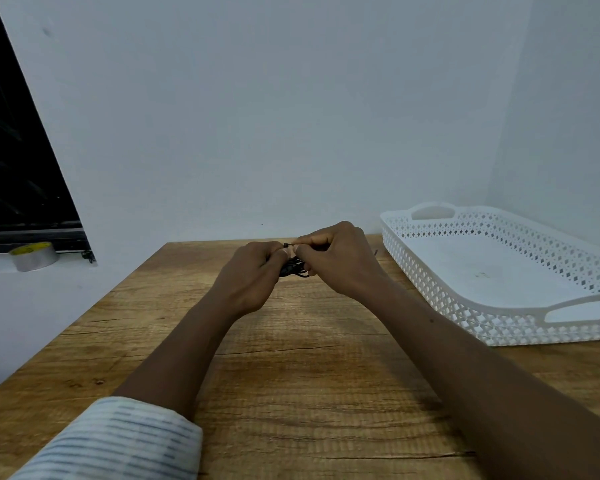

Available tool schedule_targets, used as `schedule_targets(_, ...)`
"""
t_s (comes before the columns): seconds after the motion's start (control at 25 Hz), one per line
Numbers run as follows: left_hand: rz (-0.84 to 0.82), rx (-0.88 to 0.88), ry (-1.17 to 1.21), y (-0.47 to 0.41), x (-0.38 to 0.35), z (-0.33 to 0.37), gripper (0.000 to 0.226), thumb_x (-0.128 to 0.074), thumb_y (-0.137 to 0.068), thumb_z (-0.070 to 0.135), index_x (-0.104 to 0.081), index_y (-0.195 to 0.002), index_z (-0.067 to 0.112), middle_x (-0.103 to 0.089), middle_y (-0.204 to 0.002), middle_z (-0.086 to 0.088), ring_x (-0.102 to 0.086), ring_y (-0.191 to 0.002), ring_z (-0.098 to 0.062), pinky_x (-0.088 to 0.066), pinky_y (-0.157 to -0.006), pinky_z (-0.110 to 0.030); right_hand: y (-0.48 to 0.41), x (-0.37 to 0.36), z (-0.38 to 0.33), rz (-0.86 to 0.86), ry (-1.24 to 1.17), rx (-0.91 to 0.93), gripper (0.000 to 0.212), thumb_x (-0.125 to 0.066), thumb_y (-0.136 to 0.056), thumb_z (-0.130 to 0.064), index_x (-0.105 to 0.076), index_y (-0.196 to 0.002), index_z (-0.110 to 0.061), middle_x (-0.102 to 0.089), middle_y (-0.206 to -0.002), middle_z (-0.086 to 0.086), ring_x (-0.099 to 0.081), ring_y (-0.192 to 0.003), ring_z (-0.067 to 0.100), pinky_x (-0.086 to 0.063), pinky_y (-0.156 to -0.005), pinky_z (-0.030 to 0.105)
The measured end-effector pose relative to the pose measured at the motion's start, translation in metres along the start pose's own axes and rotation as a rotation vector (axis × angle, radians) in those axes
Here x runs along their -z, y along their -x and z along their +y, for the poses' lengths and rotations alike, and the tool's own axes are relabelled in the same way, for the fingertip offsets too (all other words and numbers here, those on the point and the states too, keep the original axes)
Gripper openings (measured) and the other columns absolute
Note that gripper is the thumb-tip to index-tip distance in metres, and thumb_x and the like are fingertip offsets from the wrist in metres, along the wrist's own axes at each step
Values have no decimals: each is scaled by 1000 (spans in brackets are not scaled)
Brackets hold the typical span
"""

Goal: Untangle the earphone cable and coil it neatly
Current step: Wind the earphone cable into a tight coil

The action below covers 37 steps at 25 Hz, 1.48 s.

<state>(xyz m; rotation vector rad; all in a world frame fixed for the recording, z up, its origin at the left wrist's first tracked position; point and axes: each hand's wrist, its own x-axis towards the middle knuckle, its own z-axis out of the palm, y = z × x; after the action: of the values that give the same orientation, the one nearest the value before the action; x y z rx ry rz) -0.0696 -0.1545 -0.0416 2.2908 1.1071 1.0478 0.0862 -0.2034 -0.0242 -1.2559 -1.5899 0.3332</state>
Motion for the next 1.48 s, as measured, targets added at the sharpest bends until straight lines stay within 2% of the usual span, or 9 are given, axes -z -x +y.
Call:
schedule_targets(0.2, -3, -2, 29, 0, 1, 1, 42, -41, -102, 28, -40, -61, 18, -40, -56, 5, -37, -54, -16, -34, -59, -37, 0, 0, 1, 19, 5, 21, 16, -66, -85, -10, -81, -86, -15, -63, -53, -24, -64, -54, -2, -58, -61, 24)
schedule_targets(0.44, -24, 23, 104, 1, 0, 1, 40, -42, -102, 26, -41, -64, 12, -40, -58, 2, -36, -55, -16, -33, -60, -38, 1, 1, -1, 17, 7, 47, 17, -65, -85, -7, -81, -85, -13, -59, -51, -27, -61, -52, -9, -49, -54, 8)
schedule_targets(0.56, -11, 50, 186, 0, 0, 3, 42, -41, -102, 24, -44, -67, 2, -39, -62, -4, -35, -55, -14, -34, -61, -36, 0, 2, -1, 32, -19, 36, 18, -64, -85, -8, -81, -85, -15, -62, -55, -27, -64, -55, -6, -55, -57, 15)
schedule_targets(0.72, -21, 53, 188, 0, -1, 4, 38, -41, -102, 22, -45, -68, 7, -38, -61, -4, -34, -54, -12, -34, -61, -35, 1, 2, -1, 10, 4, 70, 18, -65, -85, -7, -81, -84, -15, -63, -56, -24, -62, -54, -4, -52, -56, 15)
schedule_targets(0.88, -26, 48, 175, 0, -1, 3, 39, -41, -103, 22, -44, -66, 9, -39, -58, 1, -34, -51, -9, -35, -61, -36, 1, 2, 0, 9, 27, 95, 19, -64, -85, -6, -81, -85, -13, -64, -60, -20, -61, -57, -4, -46, -51, 7)
schedule_targets(0.96, -32, 41, 165, 0, -1, 2, 41, -41, -103, 23, -45, -66, 6, -40, -58, 1, -35, -49, -7, -35, -61, -36, 0, 0, 2, 14, 51, 126, 18, -63, -85, -6, -81, -85, -10, -69, -62, -7, -62, -60, 3, -44, -51, 10)
schedule_targets(1.12, -55, 21, 129, 1, 1, 3, 40, -40, -103, 23, -43, -66, 7, -37, -57, 2, -34, -51, -10, -33, -59, -35, -3, -3, 10, -4, 170, 267, 21, -60, -86, -11, -74, -77, 2, -65, -63, 19, -57, -63, 27, -44, -59, 32)
schedule_targets(1.36, -62, 60, 240, 2, 1, 7, 37, -40, -104, 20, -42, -68, 9, -34, -58, 3, -30, -50, -8, -30, -55, -27, -4, -4, 13, 62, 136, 285, 22, -59, -88, -10, -75, -76, -1, -62, -58, 16, -53, -62, 24, -38, -57, 25)
schedule_targets(1.48, -56, 72, 252, 2, 0, 8, 36, -40, -103, 20, -42, -69, 8, -34, -59, 2, -29, -49, -7, -30, -53, -23, -5, -5, 14, 48, 152, 292, 23, -58, -88, -10, -73, -74, 0, -61, -59, 18, -52, -62, 24, -38, -58, 27)
